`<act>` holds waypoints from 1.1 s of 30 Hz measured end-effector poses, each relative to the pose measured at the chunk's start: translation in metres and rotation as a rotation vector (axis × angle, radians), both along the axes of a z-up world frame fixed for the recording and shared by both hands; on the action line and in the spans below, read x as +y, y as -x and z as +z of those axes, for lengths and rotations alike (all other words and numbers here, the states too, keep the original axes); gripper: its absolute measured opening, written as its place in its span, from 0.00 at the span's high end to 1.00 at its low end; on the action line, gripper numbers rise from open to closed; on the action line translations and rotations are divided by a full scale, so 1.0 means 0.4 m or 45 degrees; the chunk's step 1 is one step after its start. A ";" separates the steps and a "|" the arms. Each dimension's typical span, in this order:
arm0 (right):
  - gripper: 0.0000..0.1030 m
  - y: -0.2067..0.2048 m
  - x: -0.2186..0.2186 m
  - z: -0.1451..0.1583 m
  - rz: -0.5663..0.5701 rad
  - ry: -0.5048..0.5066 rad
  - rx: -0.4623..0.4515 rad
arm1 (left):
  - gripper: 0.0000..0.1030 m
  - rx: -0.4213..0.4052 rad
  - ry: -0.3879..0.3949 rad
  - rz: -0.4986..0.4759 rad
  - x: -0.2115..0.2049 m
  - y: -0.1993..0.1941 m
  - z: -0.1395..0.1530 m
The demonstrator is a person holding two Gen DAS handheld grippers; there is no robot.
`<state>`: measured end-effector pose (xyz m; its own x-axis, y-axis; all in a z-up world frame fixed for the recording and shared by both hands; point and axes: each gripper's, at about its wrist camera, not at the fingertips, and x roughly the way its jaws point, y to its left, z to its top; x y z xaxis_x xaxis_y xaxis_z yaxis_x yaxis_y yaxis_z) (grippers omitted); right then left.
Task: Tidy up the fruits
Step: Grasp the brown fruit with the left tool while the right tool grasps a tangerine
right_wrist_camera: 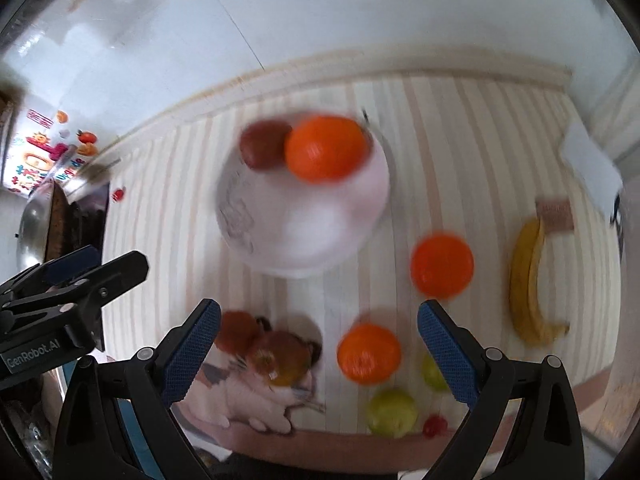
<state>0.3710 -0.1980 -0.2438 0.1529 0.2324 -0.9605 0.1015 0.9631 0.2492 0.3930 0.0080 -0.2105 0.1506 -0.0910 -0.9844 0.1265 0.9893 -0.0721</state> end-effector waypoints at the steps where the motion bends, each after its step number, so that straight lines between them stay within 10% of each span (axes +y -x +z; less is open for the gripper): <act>1: 0.03 0.011 -0.011 -0.024 -0.028 -0.019 0.026 | 0.14 0.040 -0.004 -0.012 -0.001 0.009 -0.033; 13: 0.20 0.049 -0.070 -0.248 -0.144 -0.089 0.248 | 0.24 0.446 0.077 0.071 0.009 0.032 -0.349; 17: 0.20 0.048 -0.072 -0.288 -0.144 -0.098 0.288 | 0.48 0.478 0.174 0.116 0.010 0.035 -0.366; 33: 0.35 0.030 -0.022 -0.324 -0.013 -0.035 0.291 | 0.48 0.400 0.003 0.130 0.073 0.062 -0.358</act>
<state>0.3590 -0.2068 -0.3735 -0.0653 0.2583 -0.9639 0.1677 0.9550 0.2446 0.3682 0.0372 -0.3535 -0.1516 -0.0937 -0.9840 -0.0018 0.9955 -0.0946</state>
